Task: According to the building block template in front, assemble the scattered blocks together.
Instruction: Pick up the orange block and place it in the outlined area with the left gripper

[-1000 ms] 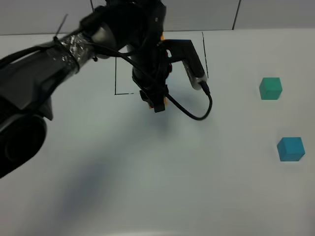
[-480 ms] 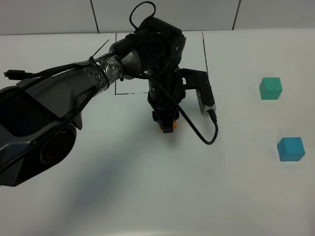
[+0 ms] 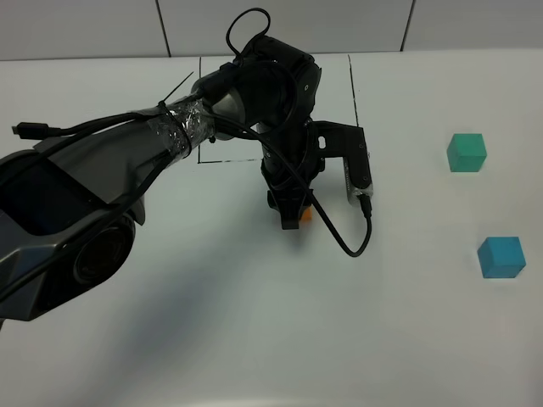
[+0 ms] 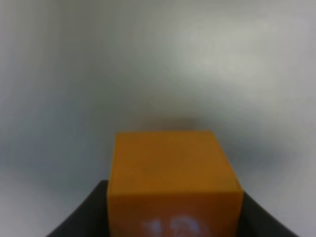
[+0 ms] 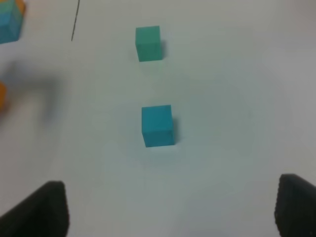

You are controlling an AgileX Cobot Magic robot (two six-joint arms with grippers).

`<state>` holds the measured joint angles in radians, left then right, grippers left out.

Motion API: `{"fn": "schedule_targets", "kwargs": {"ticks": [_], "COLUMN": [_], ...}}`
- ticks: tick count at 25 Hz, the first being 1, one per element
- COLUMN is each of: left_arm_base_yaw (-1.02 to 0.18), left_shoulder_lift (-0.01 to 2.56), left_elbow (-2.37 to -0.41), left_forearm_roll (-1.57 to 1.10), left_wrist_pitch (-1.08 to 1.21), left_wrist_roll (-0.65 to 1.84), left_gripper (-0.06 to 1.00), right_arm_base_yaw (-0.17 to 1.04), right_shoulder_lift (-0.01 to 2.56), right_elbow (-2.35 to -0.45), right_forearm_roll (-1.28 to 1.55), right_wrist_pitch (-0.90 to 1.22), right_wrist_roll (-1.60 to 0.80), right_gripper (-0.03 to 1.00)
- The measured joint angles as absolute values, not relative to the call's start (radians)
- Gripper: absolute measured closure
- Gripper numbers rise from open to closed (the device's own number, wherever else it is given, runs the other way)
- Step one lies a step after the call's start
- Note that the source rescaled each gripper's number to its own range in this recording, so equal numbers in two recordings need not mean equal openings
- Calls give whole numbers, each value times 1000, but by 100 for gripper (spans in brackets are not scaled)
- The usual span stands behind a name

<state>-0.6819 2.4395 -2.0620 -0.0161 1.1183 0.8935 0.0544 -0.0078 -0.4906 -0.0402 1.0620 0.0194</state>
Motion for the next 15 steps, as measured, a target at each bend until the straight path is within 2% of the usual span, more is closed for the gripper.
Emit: {"fn": "schedule_targets", "kwargs": {"ticks": [15], "left_arm_base_yaw": [-682], "left_shoulder_lift": [2471], "left_elbow": [-2062], "left_forearm_roll": [-55], "left_wrist_pitch": [1103], "left_wrist_roll": [899], "left_gripper": [94], "right_arm_base_yaw": [54], "right_shoulder_lift": [-8], "right_elbow": [-490], "right_forearm_roll": [-32], "right_wrist_pitch": [1062], "right_wrist_roll": [19], "right_gripper": [26]}}
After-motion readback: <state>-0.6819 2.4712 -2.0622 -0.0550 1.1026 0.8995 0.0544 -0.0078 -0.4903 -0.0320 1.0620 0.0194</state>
